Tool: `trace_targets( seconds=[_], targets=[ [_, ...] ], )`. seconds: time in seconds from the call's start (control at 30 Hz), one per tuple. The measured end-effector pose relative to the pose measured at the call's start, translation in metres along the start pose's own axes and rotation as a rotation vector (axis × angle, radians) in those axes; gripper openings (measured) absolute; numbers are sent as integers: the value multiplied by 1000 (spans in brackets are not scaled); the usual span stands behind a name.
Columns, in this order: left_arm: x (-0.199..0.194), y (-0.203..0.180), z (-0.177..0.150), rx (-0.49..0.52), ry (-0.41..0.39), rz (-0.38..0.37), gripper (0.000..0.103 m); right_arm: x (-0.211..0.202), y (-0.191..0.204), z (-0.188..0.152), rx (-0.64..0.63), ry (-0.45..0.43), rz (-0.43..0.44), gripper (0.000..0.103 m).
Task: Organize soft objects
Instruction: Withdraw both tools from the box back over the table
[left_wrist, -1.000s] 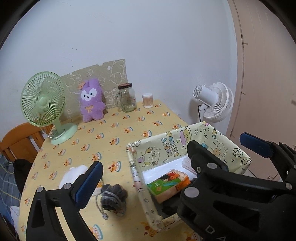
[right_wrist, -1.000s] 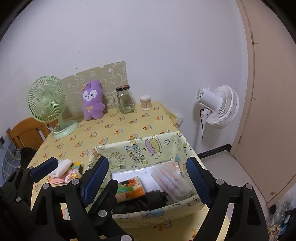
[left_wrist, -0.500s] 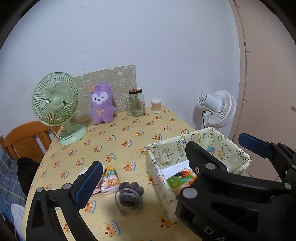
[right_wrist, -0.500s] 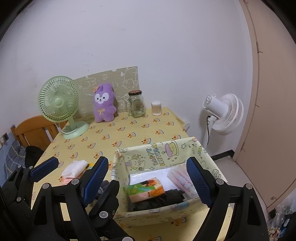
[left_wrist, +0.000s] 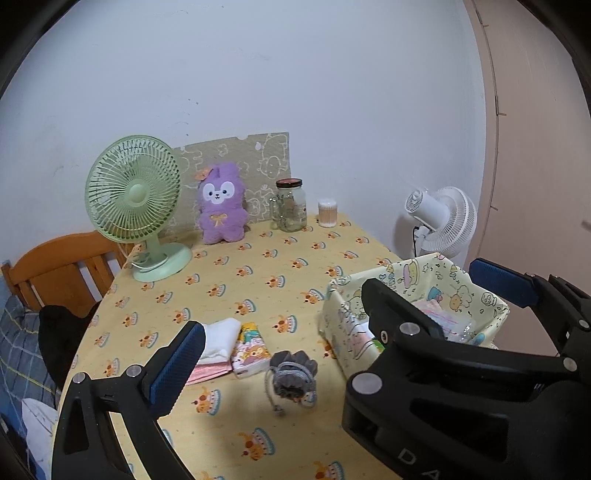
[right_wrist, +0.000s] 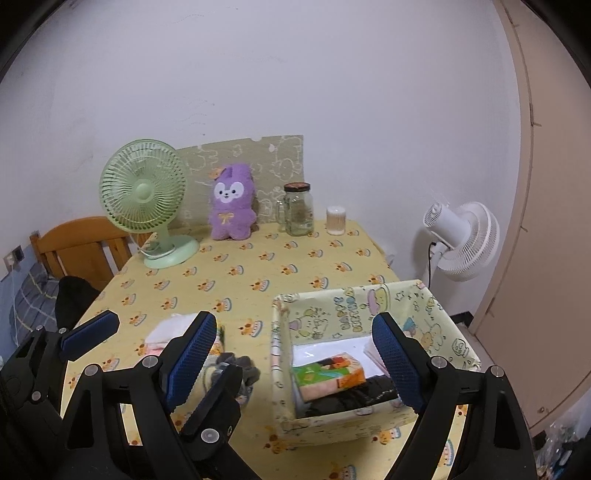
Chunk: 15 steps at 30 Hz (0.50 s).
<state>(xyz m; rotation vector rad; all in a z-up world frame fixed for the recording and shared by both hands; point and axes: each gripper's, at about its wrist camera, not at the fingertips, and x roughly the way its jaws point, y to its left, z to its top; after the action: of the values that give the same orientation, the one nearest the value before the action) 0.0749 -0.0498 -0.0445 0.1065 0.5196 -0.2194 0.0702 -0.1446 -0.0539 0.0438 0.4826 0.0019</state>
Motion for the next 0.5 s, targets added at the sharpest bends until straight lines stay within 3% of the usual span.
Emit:
trace_targets(
  seconds=[0.5],
  targets=[
    [4,27,-24,-14,5,49,103,10,30,-22,2,3,38,88]
  ],
)
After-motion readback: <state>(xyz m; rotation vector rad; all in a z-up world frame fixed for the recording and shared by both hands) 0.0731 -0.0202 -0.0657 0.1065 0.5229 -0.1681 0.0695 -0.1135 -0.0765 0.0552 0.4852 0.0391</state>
